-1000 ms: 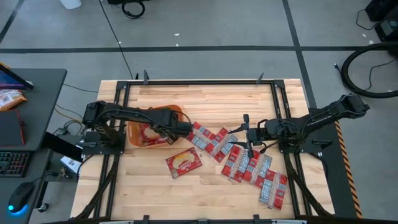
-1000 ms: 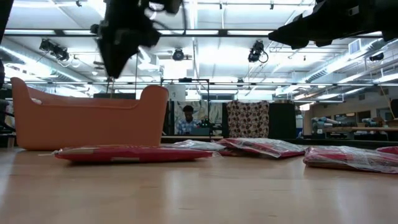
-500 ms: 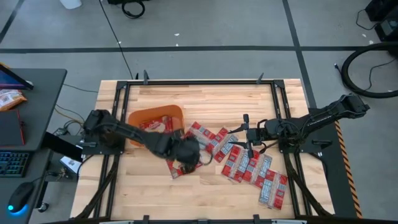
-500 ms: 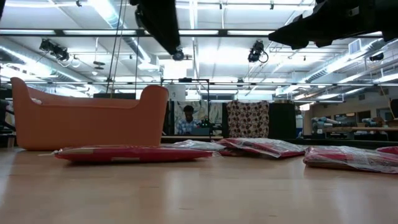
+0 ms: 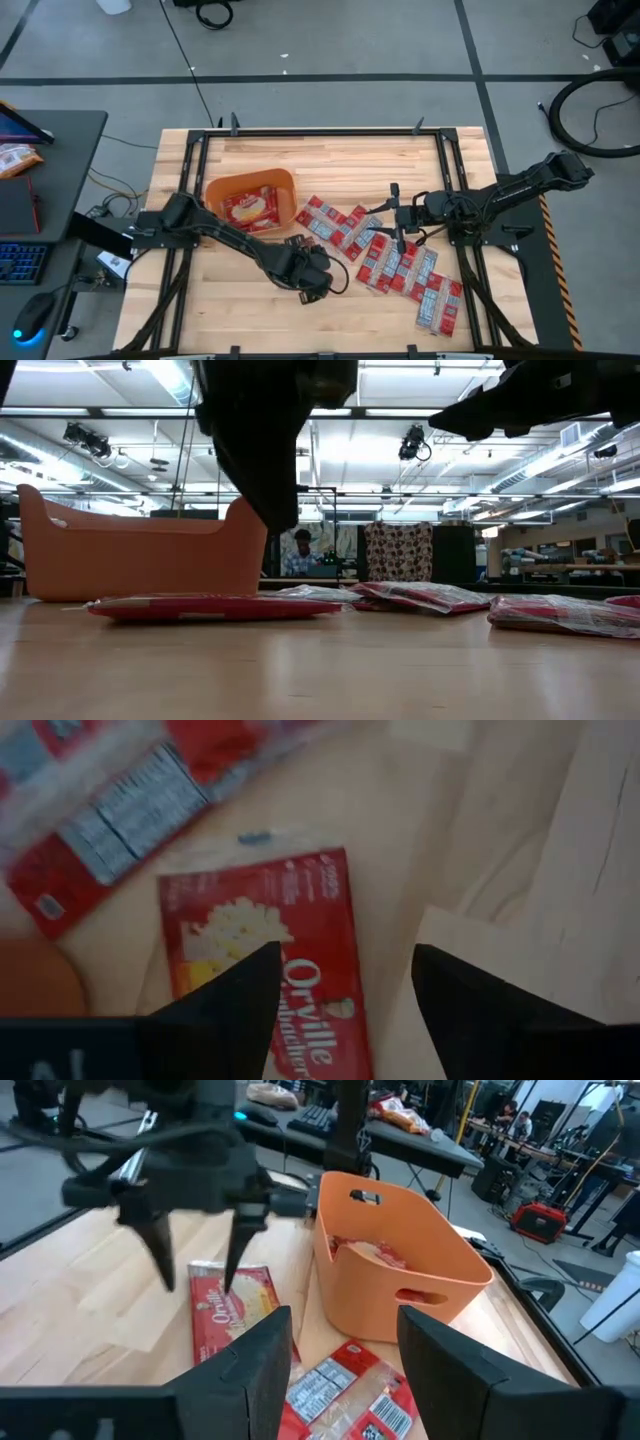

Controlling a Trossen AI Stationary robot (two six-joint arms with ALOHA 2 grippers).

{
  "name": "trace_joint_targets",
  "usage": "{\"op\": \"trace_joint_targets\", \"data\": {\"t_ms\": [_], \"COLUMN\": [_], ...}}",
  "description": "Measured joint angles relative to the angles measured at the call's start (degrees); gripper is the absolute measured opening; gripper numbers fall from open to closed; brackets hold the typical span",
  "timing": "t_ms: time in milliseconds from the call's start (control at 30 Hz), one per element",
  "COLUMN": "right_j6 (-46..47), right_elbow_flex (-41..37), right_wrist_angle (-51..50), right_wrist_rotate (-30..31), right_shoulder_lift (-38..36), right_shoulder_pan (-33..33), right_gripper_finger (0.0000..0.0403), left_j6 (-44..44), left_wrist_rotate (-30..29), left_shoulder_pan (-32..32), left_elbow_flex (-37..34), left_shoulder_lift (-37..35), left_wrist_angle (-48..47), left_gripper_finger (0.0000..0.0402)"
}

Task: Sort popcorn bags into baskets
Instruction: Put the red popcorn bag into the orange bin

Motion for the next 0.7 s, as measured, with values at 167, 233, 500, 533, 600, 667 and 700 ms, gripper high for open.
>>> {"op": "trace_joint_targets", "data": {"t_ms": [167,233,500,533,600,667,700], "right_j6": [0.0,0.0,0.2,0.2,0.2,0.2,0.2], "right_elbow_flex": [0.0,0.0,0.0,0.0,0.0,0.0,0.0], "right_wrist_angle": [-0.1,-0.1,-0.3,-0.1,-0.1,-0.1,-0.2], "right_wrist_rotate": [0.0,0.0,-0.1,-0.1,-0.1,-0.1,-0.1], "right_shoulder_lift": [0.0,0.0,0.0,0.0,0.0,0.0,0.0], "right_shoulder_pan": [0.0,0.0,0.0,0.0,0.0,0.0,0.0], "right_gripper_finger": [0.0187,0.0187,0.0187,0.0187,0.0187,0.0187,0.0187], "left_j6": [-0.1,-1.2,-3.6,-3.6,-3.8,-3.9,-4.1], "left_wrist_rotate": [-0.5,-2.3,-5.8,-5.8,-5.9,-5.4,-5.1], "left_shoulder_pan": [-1.6,-2.3,-3.9,-4.1,-4.2,-4.5,-4.5], "left_elbow_flex": [0.0,0.1,0.0,0.0,0.0,-0.1,0.0], "left_shoulder_lift": [1.3,2.0,3.7,3.9,4.4,4.8,5.3], "left_wrist_angle": [-0.4,0.0,-0.5,-0.7,-1.2,-3.2,-2.7], "left_gripper_finger": [0.0233,0.0232,0.0231,0.0231,0.0231,0.0231,0.0231]}}
